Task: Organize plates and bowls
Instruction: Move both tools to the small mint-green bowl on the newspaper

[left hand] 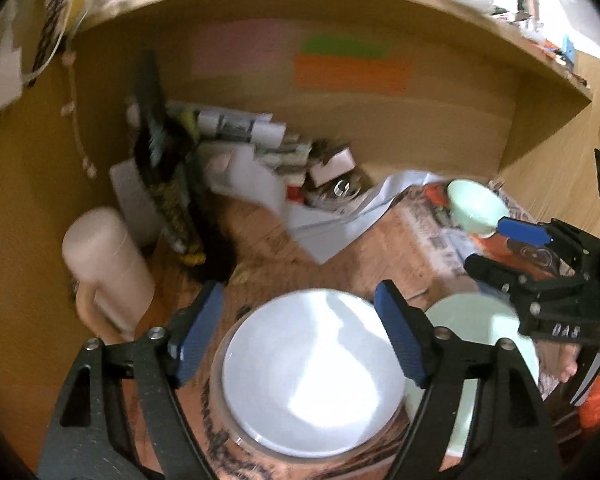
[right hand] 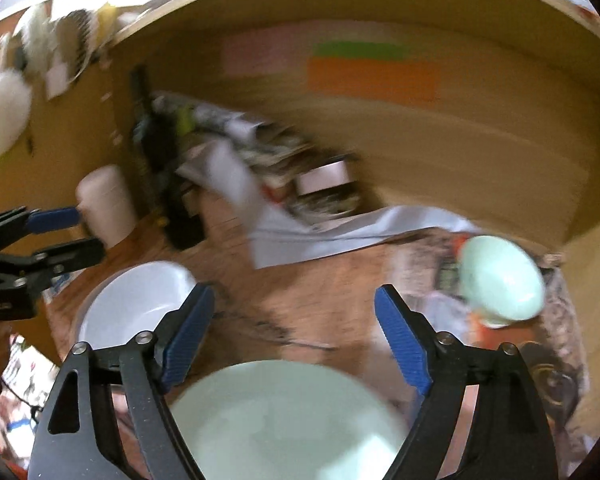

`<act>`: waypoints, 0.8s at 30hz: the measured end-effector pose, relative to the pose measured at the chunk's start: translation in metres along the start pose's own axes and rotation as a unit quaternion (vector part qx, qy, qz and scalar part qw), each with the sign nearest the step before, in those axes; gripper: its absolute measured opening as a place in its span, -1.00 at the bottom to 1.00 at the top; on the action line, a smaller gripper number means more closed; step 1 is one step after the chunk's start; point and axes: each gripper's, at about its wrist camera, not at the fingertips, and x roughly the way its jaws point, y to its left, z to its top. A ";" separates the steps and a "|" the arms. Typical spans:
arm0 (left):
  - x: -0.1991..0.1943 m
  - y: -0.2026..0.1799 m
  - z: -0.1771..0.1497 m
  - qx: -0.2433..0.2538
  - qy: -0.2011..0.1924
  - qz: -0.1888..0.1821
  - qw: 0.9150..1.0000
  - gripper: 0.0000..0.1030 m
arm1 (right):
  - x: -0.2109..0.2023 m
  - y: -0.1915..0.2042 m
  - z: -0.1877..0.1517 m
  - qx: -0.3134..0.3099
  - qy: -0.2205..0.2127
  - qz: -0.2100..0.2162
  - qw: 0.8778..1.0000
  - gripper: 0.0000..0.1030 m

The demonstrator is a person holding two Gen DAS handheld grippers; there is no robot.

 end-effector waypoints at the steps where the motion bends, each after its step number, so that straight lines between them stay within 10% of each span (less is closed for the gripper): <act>1: 0.002 -0.005 0.004 0.003 -0.004 -0.002 1.000 0.53 | -0.002 -0.012 0.002 0.007 -0.004 -0.012 1.000 0.56; 24: 0.116 -0.111 0.087 0.061 0.064 -0.062 0.994 0.53 | 0.043 -0.215 -0.001 0.147 0.034 -0.167 0.974 0.57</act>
